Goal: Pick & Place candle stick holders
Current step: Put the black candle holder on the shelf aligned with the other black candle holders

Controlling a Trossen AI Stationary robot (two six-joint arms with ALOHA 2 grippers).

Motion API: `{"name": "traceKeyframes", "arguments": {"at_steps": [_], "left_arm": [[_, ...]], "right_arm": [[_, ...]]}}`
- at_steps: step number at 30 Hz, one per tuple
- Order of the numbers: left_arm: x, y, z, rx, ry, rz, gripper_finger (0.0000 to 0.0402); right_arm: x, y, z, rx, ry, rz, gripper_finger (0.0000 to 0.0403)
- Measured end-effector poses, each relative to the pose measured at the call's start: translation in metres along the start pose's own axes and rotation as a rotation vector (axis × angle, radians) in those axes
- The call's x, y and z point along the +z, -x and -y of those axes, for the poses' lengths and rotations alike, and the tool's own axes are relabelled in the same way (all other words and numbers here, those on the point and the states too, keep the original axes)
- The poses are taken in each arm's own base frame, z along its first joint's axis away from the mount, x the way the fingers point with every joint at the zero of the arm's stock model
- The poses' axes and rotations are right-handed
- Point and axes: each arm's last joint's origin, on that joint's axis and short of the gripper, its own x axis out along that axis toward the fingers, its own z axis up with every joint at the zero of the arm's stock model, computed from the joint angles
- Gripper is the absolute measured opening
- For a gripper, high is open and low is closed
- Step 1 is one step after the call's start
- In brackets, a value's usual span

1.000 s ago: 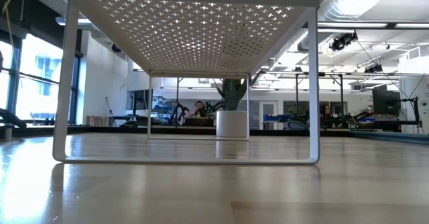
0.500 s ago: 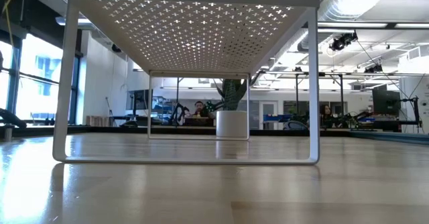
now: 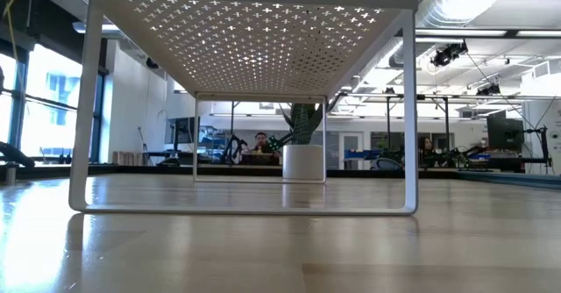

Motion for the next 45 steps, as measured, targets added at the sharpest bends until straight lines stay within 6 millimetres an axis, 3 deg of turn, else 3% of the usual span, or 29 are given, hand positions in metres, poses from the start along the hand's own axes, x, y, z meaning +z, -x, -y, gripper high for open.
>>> {"name": "traceKeyframes", "arguments": {"at_steps": [8, 20, 26, 30, 39, 45], "left_arm": [[0.0, 0.0, 0.0, 0.0, 0.007, 0.0, 0.0067], [0.0, 0.0, 0.0, 0.0, 0.009, 0.0, 0.0067], [0.0, 0.0, 0.0, 0.001, 0.009, 0.0, 0.0067], [0.0, 0.0, 0.0, 0.0, 0.009, 0.0, 0.0067], [0.0, 0.0, 0.0, 0.001, 0.009, -0.001, 0.0067], [0.0, 0.0, 0.0, 0.001, 0.008, 0.0, 0.0067]], "right_arm": [[0.0, -0.004, -0.006, -0.018, 0.043, 0.006, 0.0167], [0.001, -0.008, -0.016, 0.005, 0.124, 0.001, 0.0015], [0.002, -0.008, -0.015, -0.007, 0.151, 0.046, 0.003], [0.002, -0.008, -0.015, -0.011, 0.195, 0.053, 0.0012], [0.002, -0.008, -0.011, -0.045, 0.266, 0.043, 0.0012], [0.003, 0.013, -0.014, -0.015, 0.287, 0.12, 0.001]]}}
